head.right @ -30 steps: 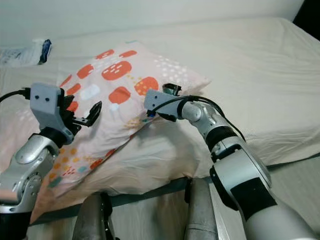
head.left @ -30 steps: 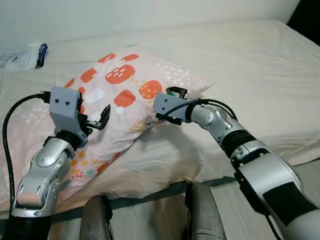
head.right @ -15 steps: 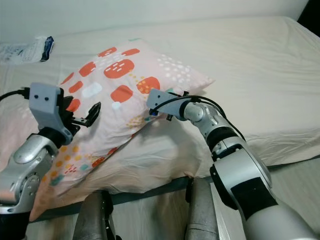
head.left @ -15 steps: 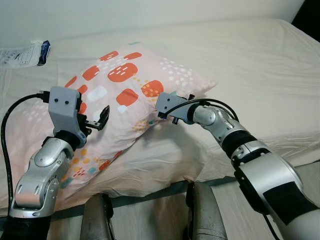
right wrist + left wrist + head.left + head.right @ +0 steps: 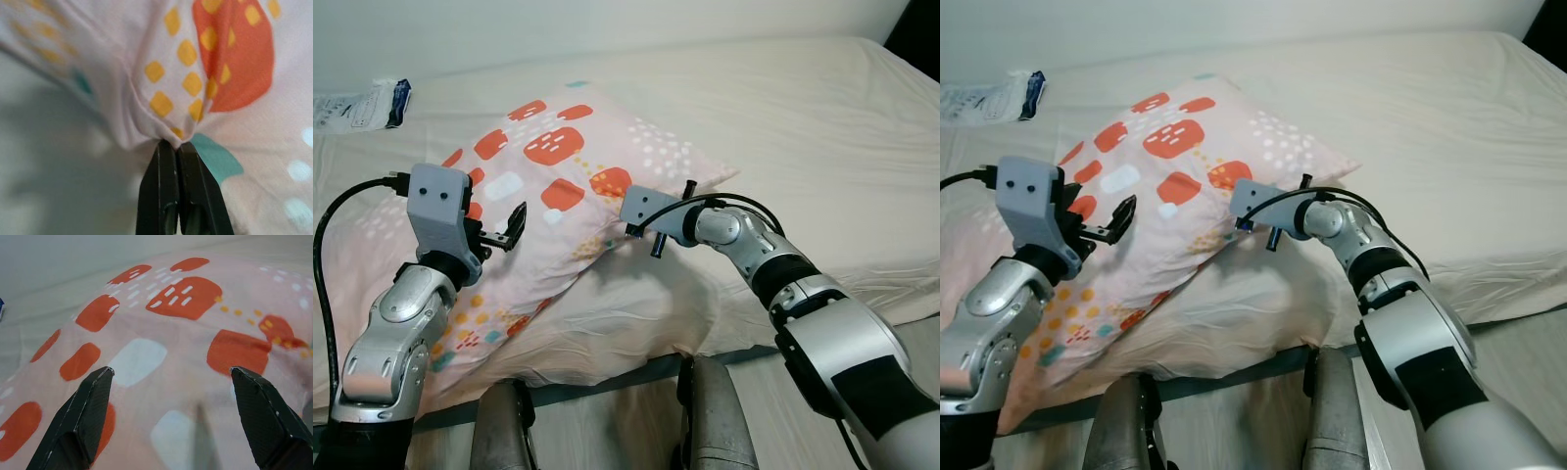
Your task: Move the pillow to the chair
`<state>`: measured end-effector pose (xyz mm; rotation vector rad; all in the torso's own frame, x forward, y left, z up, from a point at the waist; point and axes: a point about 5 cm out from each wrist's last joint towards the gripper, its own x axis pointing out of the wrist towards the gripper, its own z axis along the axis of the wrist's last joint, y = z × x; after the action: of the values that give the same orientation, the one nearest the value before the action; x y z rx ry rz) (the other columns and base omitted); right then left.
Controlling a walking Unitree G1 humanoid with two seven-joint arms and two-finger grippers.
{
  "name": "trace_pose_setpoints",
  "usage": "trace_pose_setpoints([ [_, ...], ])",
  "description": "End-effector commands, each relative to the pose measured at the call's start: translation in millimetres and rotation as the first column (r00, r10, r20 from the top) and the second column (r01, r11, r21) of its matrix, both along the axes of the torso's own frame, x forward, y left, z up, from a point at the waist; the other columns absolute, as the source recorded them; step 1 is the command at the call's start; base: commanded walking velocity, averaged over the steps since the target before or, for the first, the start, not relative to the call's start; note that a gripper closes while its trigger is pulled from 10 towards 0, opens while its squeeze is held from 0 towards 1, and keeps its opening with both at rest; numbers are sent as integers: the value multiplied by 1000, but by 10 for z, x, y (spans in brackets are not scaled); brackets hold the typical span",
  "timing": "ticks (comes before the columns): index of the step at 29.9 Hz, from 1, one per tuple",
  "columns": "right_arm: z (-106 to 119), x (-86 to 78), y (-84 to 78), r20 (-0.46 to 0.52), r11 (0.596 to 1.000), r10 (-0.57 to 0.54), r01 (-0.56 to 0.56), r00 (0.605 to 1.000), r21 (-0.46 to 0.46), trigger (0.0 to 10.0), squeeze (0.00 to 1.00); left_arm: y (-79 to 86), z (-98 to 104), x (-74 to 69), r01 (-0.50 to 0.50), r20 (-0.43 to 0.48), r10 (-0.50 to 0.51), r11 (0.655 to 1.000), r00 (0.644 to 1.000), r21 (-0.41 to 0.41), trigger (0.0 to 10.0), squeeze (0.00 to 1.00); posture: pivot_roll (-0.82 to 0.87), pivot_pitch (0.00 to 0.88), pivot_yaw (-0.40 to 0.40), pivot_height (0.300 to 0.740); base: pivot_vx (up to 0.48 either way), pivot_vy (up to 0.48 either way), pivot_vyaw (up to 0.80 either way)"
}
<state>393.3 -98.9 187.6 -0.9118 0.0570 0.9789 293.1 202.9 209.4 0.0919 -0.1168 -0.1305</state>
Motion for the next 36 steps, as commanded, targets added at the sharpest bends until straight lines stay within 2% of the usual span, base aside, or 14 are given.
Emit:
trace_pose_setpoints([
  [1, -78, -86, 99, -79, 994, 112, -110, 991, 22, 0, 0, 40, -41, 8, -18, -24, 18, 1000, 1000, 1, 10000, 0, 93, 238, -22, 506, 0, 0, 0],
  [10, -149, -275, 129, -237, 929, 363, -369, 901, 21, 0, 0, 2, -37, 26, -9, -19, 9, 1000, 1000, -10, 10000, 0, 84, 228, -22, 506, 0, 0, 0],
  [11, -184, -338, 110, -284, 901, 420, -433, 862, 18, 0, 0, 2, -36, 29, -8, -18, 8, 1000, 1000, -10, 10000, 0, 80, 223, -24, 506, 0, 0, 0],
  [12, -184, -338, 110, -284, 901, 420, -433, 862, 18, 0, 0, 2, -36, 29, -8, -18, 8, 1000, 1000, -10, 10000, 0, 80, 223, -24, 506, 0, 0, 0],
  [13, -246, -479, 61, -366, 844, 509, -536, 779, 31, 0, 0, 7, -38, 35, -10, -15, 10, 1000, 1000, -9, 10000, 0, 78, 220, -27, 506, 0, 0, 0],
  [14, -246, -479, 61, -366, 844, 509, -536, 779, 31, 0, 0, 7, -38, 35, -10, -15, 10, 1000, 1000, -9, 10000, 0, 78, 220, -27, 506, 0, 0, 0],
  [19, -301, -900, -115, -461, 745, 609, -666, 646, 51, 0, 0, 52, -9, 47, -27, 0, 27, 1000, 1000, -10, 10000, 0, 72, 211, -34, 506, 0, 0, 0],
  [21, -287, -1002, -156, -469, 732, 621, -678, 628, 63, 0, 0, 64, -2, 51, -31, 2, 31, 999, 1000, -11, 10000, 0, 69, 209, -33, 506, 0, 0, 0],
  [28, -141, -1246, -275, -468, 741, 629, -660, 620, 123, 0, 0, 81, 2, 73, -32, 6, 32, 999, 999, -12, 10000, 0, 63, 202, -24, 506, 0, 0, 0],
  [30, -72, -1241, -287, -423, 765, 619, -631, 662, 131, 0, 0, 64, 4, 87, -27, 8, 27, 1000, 1000, -12, 10000, 0, 59, 197, -19, 506, 0, 0, 0],
  [31, -52, -1179, -275, -356, 793, 594, -598, 721, 111, 1294, 0, 51, 5, 96, -24, 10, 25, 1000, 1000, -12, 10000, 0, 60, 194, -15, 506, 0, 0, 0],
  [34, -33, -1114, -260, -280, 822, 563, -562, 778, 92, 1294, 0, 39, 7, 105, -23, 12, 23, 1000, 1000, -12, 10000, 0, 60, 194, -15, 506, 0, 0, 0],
  [35, -33, -1049, -271, -282, 852, 520, -511, 806, 110, 10000, 1000, 40, 16, 112, -27, 18, 27, 1000, 999, -10, 10000, 0, 67, 185, -16, 506, 0, 0, 0],
  [36, -33, -1049, -271, -282, 852, 520, -511, 806, 110, 10000, 1000, 40, 16, 112, -27, 18, 27, 1000, 999, -10, 10000, 0, 67, 185, -16, 506, 0, 0, 0],
])
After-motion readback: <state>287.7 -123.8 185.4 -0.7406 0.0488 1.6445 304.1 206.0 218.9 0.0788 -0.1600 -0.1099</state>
